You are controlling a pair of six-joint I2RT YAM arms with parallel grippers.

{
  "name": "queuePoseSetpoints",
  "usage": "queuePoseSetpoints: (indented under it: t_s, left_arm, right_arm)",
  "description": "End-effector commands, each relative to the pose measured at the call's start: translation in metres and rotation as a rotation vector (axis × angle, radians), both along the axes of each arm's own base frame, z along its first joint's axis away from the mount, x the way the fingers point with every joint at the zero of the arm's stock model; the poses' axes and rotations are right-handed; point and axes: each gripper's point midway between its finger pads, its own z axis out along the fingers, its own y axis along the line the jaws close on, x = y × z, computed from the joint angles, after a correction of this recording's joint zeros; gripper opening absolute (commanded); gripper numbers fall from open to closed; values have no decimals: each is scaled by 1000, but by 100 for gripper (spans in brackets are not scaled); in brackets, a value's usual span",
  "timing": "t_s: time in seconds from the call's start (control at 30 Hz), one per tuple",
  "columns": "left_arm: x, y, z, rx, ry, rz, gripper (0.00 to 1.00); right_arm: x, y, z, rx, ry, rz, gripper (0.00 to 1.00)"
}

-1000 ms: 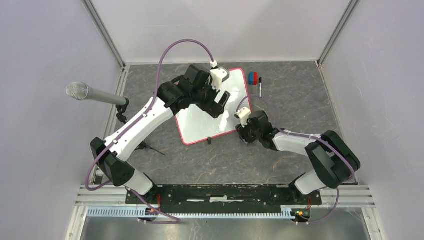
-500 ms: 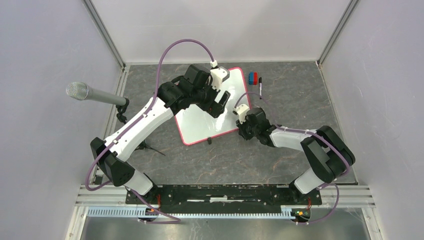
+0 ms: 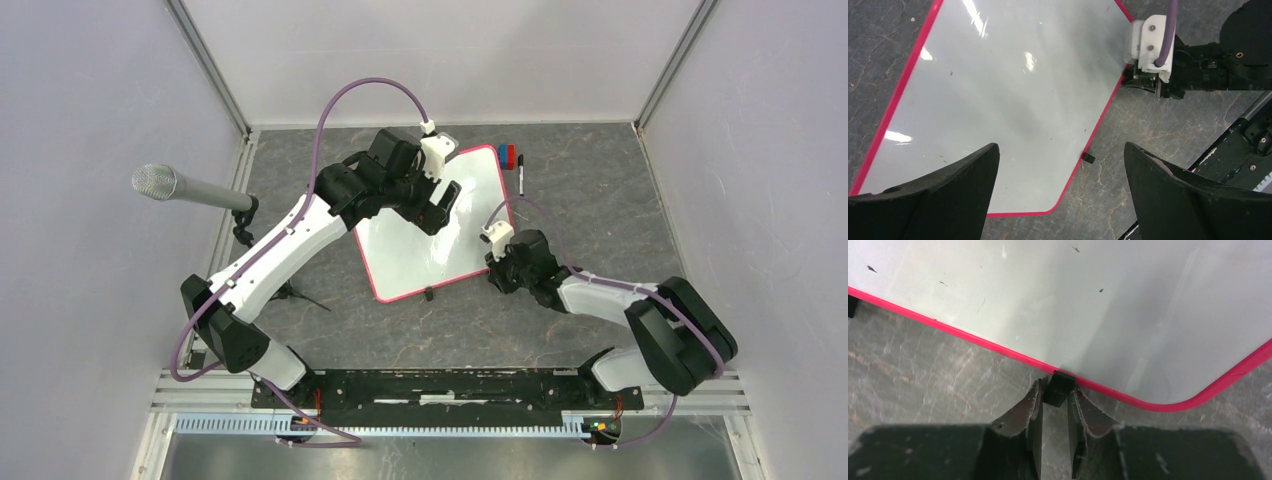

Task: Write a sentence on the whiteboard
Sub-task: Move the whiteboard to the center of the board.

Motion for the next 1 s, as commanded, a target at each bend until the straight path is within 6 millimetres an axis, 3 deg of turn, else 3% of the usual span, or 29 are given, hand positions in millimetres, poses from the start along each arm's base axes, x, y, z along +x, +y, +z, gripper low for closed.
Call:
queuePoseSetpoints:
  t_s: [0.0, 0.33, 0.83, 0.93, 0.97]
  left_arm:
    - [2, -6, 18, -52, -43, -10, 100]
    - [4, -10, 21, -60, -41, -18, 100]
    - [5, -10, 17, -50, -37, -17, 100]
    - [5, -10, 15, -45, -35, -22, 100]
    - [5, -10, 14, -44, -34, -21, 100]
  right_arm:
    - [-28, -8, -5, -5, 50, 63, 0]
    - [-69, -19, -19, -58, 157, 171, 0]
    - [-92, -10, -6, 15, 229, 153, 0]
    - [-97, -11, -10, 22, 249, 152, 10]
    - [-98, -10, -10, 26, 251, 155, 17]
